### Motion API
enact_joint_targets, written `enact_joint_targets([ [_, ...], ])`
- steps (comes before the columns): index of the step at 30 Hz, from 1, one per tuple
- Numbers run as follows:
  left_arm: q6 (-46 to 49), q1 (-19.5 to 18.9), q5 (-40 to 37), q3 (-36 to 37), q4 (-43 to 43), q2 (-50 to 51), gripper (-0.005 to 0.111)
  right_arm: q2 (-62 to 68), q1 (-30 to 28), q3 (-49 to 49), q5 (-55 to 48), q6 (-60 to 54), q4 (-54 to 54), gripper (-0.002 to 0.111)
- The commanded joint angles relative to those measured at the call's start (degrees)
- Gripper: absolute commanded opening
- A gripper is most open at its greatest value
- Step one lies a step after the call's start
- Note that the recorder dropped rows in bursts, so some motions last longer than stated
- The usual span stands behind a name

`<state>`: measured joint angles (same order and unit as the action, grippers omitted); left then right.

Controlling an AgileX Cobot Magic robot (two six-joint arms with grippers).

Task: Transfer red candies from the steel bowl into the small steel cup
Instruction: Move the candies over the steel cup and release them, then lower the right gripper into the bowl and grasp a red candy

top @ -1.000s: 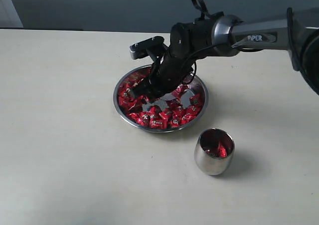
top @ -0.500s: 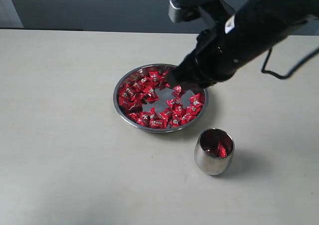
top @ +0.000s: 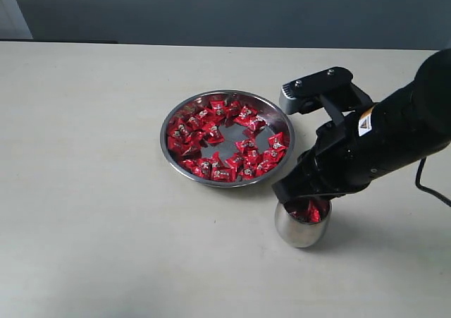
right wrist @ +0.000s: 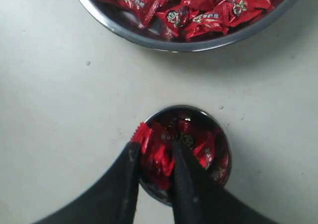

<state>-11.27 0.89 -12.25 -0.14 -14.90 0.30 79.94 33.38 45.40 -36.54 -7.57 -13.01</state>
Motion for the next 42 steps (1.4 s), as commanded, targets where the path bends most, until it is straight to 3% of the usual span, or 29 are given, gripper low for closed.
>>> enact_joint_targets([
  [1, -0.2, 0.4, 0.3, 0.1, 0.2, -0.3, 0.0, -0.3, 0.0, -0.3, 0.7, 0.2, 3.5, -0.001],
  [5, -0.2, 0.4, 0.3, 0.1, 0.2, -0.3, 0.0, -0.3, 0.0, -0.3, -0.1, 0.2, 4.1, 0.004],
  [10, -0.2, 0.4, 0.3, 0.1, 0.2, -0.3, 0.0, -0.3, 0.0, -0.3, -0.4, 0.2, 5.1, 0.034],
  [12, -0.2, 0.4, 0.3, 0.1, 0.2, -0.3, 0.0, -0.3, 0.0, -0.3, -0.1, 0.2, 5.2, 0.039],
  [17, -0.2, 0.4, 0.3, 0.1, 0.2, -0.3, 0.0, -0.3, 0.0, -0.3, 2.0, 0.2, 5.5, 0.038],
  [24, -0.2, 0.4, 0.3, 0.1, 0.2, -0.3, 0.0, 0.1, 0.0, 2.9, 14.0, 0.2, 4.4, 0.038],
  [27, -0.2, 0.4, 0.3, 0.1, 0.2, -0.3, 0.0, 2.2, 0.0, 6.5, 17.1, 0.2, 2.4, 0.032],
  [32, -0.2, 0.4, 0.3, 0.1, 0.2, -0.3, 0.0, 10.4, 0.0, 15.3, 15.8, -1.9, 2.4, 0.026],
  [37, -0.2, 0.4, 0.3, 0.1, 0.2, -0.3, 0.0, 21.3, 0.0, 25.9, 10.3, -2.9, 2.4, 0.041],
  [42, -0.2, 0.4, 0.3, 0.1, 0.2, -0.3, 0.0, 31.9, 0.0, 36.3, 5.3, -3.0, 2.0, 0.043],
])
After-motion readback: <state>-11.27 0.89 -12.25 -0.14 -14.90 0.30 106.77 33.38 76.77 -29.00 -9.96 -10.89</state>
